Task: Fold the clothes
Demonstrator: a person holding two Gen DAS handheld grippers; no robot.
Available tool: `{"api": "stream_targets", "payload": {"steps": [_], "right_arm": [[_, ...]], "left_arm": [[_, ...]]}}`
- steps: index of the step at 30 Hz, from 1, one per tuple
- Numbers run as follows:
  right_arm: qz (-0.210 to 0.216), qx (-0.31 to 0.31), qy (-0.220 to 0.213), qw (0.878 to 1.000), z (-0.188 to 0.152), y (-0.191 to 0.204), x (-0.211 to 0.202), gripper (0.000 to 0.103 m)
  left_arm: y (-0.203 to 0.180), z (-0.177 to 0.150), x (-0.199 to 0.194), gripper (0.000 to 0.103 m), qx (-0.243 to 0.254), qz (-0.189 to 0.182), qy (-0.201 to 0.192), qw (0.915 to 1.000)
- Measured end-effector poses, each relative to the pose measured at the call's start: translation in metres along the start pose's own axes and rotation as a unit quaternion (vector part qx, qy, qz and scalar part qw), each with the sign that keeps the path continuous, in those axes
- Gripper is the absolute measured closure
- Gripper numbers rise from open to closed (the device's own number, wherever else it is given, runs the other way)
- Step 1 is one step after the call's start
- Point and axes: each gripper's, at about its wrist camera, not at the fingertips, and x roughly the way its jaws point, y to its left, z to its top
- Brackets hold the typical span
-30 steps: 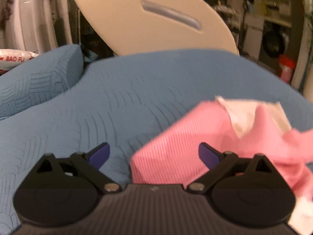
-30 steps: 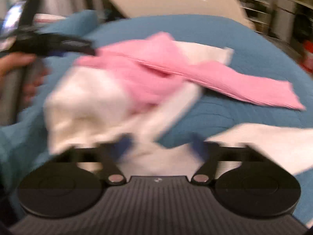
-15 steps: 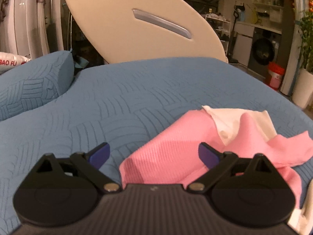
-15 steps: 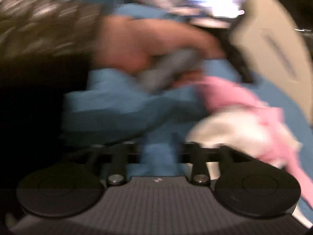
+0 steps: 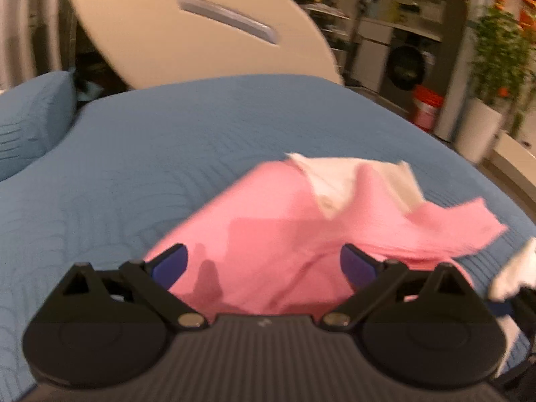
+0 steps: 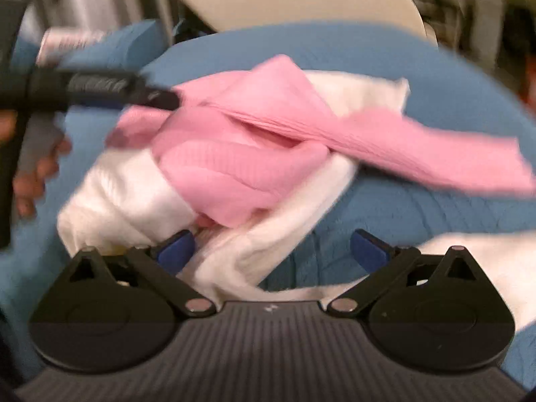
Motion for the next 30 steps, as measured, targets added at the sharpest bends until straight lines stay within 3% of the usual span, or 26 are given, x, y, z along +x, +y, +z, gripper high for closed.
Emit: {"api": "stream_targets", "payload": {"steps": [1, 2, 3, 5, 7, 11, 13, 16, 17, 19, 21, 22, 24, 25, 27, 30], "right_arm": [[0.008, -0.024, -0.005, 1.000, 0.002, 0.008, -0.004, 0.049], [-0.001, -0.049, -0.008, 0.999, 0.003, 0.015, -0.003, 0.067], [-0.012, -0.083, -0.012, 0.996, 0.003, 0.030, -0.007, 0.077], [-0.018, -0.128, -0.028, 0.991, -0.001, 0.052, -0.013, 0.079], [0.006, -0.179, -0.055, 0.982, -0.010, 0.078, -0.027, 0.079], [0.056, -0.269, -0.069, 0.959, -0.026, 0.113, -0.041, 0.076], [0.045, -0.319, -0.080, 0.943, -0.028, 0.125, -0.042, 0.073], [0.046, -0.345, -0.082, 0.934, -0.026, 0.133, -0.043, 0.073], [0.043, -0.356, -0.083, 0.930, -0.026, 0.136, -0.042, 0.072], [0.031, -0.388, -0.089, 0.917, -0.032, 0.142, -0.045, 0.071], [0.009, -0.420, -0.094, 0.903, -0.037, 0.150, -0.047, 0.070], [0.004, -0.426, -0.096, 0.900, -0.037, 0.153, -0.048, 0.070], [0.002, -0.408, -0.093, 0.908, -0.033, 0.154, -0.049, 0.069], [0.001, -0.401, -0.091, 0.912, -0.032, 0.154, -0.049, 0.068], [-0.006, -0.396, -0.091, 0.914, -0.030, 0.159, -0.048, 0.067], [-0.018, -0.388, -0.090, 0.917, -0.028, 0.156, -0.054, 0.061]], "left_arm": [[-0.002, 0.000, -0.001, 0.004, 0.005, -0.002, -0.003, 1.0000], [-0.004, 0.000, -0.002, 0.004, 0.009, -0.006, -0.007, 0.9999], [-0.005, 0.001, -0.002, 0.004, 0.008, -0.012, -0.011, 0.9998], [-0.004, 0.002, -0.003, 0.004, -0.003, -0.021, -0.018, 0.9996], [0.000, 0.003, -0.003, 0.004, -0.013, -0.007, -0.022, 0.9996], [0.016, 0.007, -0.006, 0.004, -0.054, 0.007, -0.035, 0.9979], [0.024, 0.008, -0.010, 0.004, -0.088, -0.019, -0.043, 0.9950], [0.021, 0.008, -0.008, 0.003, -0.094, -0.099, -0.025, 0.9904], [0.018, 0.007, -0.006, 0.003, -0.086, -0.116, -0.016, 0.9895], [-0.009, 0.003, 0.001, 0.002, -0.007, -0.118, 0.012, 0.9930], [-0.036, -0.007, 0.008, 0.005, 0.100, -0.052, 0.014, 0.9935], [-0.047, -0.013, 0.012, 0.008, 0.142, -0.020, 0.007, 0.9896], [-0.054, -0.016, 0.016, 0.045, 0.160, 0.001, -0.002, 0.9872], [-0.054, -0.015, 0.018, 0.073, 0.148, 0.004, 0.000, 0.9890], [-0.047, -0.011, 0.018, 0.085, 0.117, 0.010, -0.006, 0.9930], [-0.034, -0.006, 0.014, 0.086, 0.084, 0.047, -0.024, 0.9950]]}}
